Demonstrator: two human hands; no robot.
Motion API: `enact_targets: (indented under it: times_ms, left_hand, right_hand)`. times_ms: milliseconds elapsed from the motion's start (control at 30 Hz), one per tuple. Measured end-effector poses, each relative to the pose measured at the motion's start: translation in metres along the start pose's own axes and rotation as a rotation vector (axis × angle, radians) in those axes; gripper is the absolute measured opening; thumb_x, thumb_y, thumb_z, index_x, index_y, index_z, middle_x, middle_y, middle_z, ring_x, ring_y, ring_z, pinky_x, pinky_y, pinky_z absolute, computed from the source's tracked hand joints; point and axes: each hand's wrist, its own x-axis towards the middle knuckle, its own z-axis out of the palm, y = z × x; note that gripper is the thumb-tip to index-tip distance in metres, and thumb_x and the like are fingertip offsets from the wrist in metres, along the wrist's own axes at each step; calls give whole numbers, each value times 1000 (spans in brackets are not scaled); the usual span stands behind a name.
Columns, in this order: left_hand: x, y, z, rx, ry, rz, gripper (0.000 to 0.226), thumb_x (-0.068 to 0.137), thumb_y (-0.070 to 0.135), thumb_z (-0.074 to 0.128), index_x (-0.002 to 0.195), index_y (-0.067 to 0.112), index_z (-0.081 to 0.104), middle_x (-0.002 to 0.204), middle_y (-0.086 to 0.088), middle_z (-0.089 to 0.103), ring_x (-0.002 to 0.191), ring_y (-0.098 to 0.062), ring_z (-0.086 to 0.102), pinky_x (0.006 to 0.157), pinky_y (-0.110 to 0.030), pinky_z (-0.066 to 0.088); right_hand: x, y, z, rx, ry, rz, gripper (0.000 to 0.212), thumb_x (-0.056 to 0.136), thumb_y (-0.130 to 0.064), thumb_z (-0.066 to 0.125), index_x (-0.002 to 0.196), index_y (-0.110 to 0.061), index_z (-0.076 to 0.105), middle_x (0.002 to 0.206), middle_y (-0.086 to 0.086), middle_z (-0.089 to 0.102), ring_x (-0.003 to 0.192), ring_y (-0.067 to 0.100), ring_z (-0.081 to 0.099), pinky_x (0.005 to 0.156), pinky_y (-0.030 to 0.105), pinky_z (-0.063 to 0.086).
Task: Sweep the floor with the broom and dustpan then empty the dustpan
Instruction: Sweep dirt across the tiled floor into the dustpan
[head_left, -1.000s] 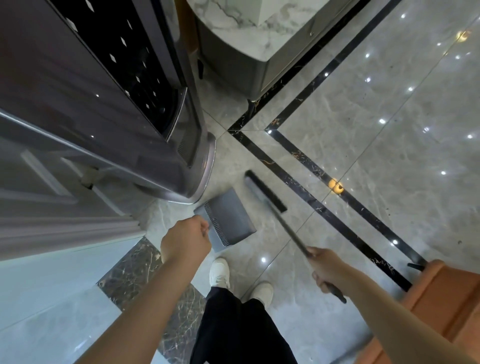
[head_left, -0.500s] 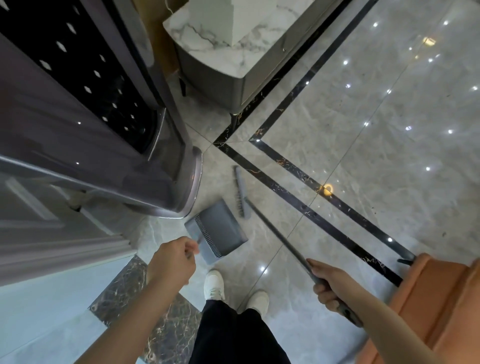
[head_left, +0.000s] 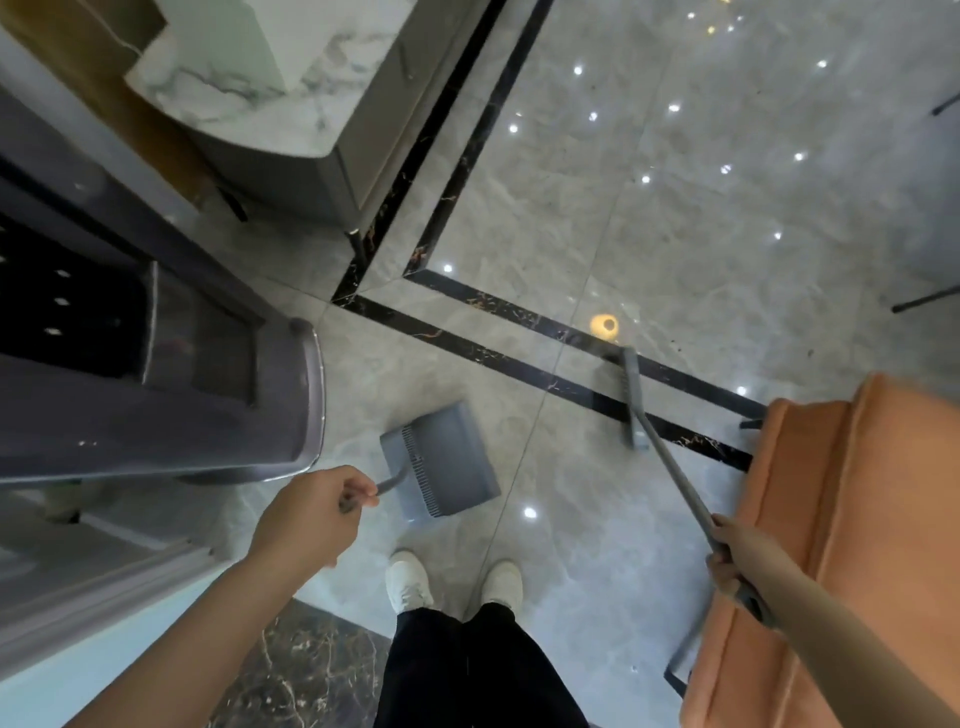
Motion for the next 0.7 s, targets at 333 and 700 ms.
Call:
enact_targets:
  times_ms: [333, 700]
  left_hand:
    - [28, 90, 29, 48, -17, 93, 27, 89, 8, 53, 82, 31, 65, 90, 11, 67, 69, -26, 69, 48, -40, 59]
    - [59, 151, 33, 203, 56, 123, 22, 89, 10, 52, 90, 26, 68, 92, 10, 68, 52, -22, 65, 50, -31, 56]
  right_hand:
    - [37, 10, -75, 202, 121, 67, 32, 101, -8, 29, 70, -11, 37, 49, 2, 28, 16, 5, 25, 24, 5, 20]
    - [50, -27, -90, 156, 58, 75, 27, 101, -6, 27, 79, -12, 42, 58, 4, 28, 17, 5, 25, 25, 5, 21]
